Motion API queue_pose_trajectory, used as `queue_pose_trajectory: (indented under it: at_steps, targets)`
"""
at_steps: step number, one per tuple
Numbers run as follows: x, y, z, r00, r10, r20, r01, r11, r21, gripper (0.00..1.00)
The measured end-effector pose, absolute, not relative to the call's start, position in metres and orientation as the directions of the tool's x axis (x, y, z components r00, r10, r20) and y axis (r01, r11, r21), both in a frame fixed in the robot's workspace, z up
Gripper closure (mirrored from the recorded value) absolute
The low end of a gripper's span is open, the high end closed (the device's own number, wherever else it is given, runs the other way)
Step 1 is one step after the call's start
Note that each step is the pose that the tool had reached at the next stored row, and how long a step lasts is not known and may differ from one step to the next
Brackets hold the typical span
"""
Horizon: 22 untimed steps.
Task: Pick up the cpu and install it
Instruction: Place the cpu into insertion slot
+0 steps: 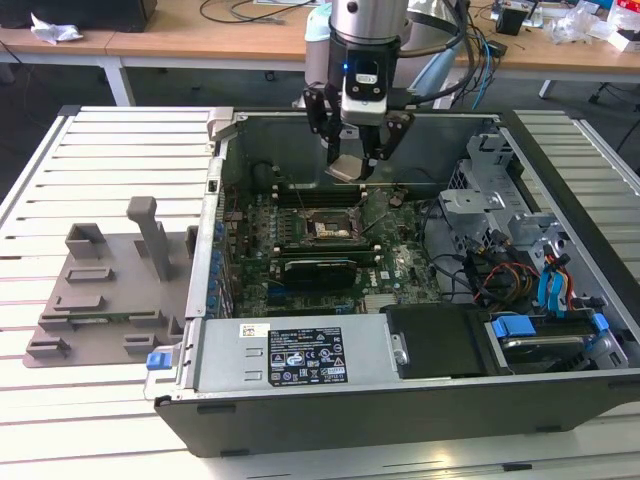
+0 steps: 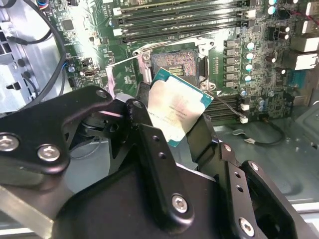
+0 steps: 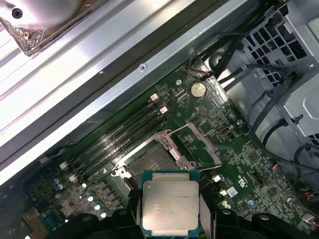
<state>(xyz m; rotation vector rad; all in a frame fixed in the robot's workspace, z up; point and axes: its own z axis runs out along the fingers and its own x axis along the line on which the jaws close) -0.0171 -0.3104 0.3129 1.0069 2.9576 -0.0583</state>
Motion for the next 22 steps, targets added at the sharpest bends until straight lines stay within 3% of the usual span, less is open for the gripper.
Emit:
queue_pose_trajectory:
  at_steps: [22]
  targets:
    - [-0.0171, -0.3104, 0.3120, -0.640, 0.768, -0.028, 0.768, 0.639, -0.030, 0.45]
